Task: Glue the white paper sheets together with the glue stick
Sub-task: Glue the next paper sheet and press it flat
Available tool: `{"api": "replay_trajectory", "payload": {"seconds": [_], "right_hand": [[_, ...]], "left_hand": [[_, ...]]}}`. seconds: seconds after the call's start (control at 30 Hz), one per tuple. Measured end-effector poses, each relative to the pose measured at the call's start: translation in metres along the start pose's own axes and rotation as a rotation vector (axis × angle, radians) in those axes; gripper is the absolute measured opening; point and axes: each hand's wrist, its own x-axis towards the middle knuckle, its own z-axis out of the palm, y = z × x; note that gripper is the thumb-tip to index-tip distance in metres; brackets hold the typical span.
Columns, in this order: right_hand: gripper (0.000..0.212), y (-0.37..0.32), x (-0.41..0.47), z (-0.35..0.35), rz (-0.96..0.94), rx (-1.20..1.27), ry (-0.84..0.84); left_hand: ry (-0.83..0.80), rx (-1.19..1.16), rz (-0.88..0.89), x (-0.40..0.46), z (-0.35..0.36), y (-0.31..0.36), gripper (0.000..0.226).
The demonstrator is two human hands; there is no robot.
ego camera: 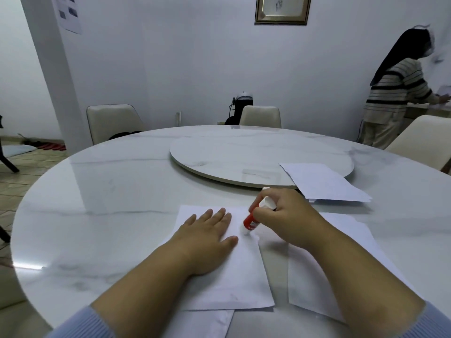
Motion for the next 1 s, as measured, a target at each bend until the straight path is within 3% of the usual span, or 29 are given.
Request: {"api": "replay_trajectory", "payload": {"seconds": [0.13,0.27,0.33,0.37,0.43,0.53,0.6,0.67,0.73,0.8,0.9,1.0], "right_hand": [[0.034,-0.012,-0.01,-0.014,-0.105,0.06,-0.294],[0.026,-0.014,-0.014,-0.022,-0.024,0.198,-0.778],[0.027,-0.007,-0.014,-0.028,-0.065,0.333,-0.881],[0.025,-0.002,-0.013,-0.033,-0.092,0.473,-0.84],[0.02,0.01,-0.007,-0.044,-0.132,0.837,-0.603],[0.023,0.026,0.0,-0.052,-0.119,1.249,-0.133],[0.025,0.034,0.007,-0.049,-0.065,1.328,0.077],[0.026,0.039,0.014,-0.042,0.034,1.154,0.19],[0.02,0.043,0.02,-0.03,0.141,0.897,0.267],[0.016,0.047,0.024,-0.018,0.201,0.714,0.382],[0.016,0.048,0.028,-0.005,0.224,0.408,0.455],[0.012,0.049,0.031,0.008,0.228,0.262,0.451]], "left_hand": [[0.001,-0.005,-0.003,0.0,-0.001,0.001,0.062],[-0.064,-0.042,-0.007,-0.001,-0.007,0.0,0.063],[-0.14,-0.096,-0.013,0.0,-0.017,-0.003,0.066],[-0.172,-0.112,-0.028,0.001,-0.021,-0.004,0.067],[-0.169,-0.089,-0.121,-0.001,-0.024,-0.006,0.069],[0.033,0.07,-0.389,-0.007,-0.017,-0.002,0.072],[0.112,0.13,-0.445,-0.013,-0.015,0.0,0.071],[0.089,0.025,-0.294,-0.017,-0.017,-0.005,0.067],[-0.038,-0.146,-0.177,-0.024,-0.022,-0.01,0.068],[-0.084,-0.196,-0.194,-0.029,-0.02,-0.009,0.074],[0.051,-0.065,-0.299,-0.03,-0.01,0.003,0.077],[0.135,0.034,-0.365,-0.03,-0.005,0.017,0.076]]}}
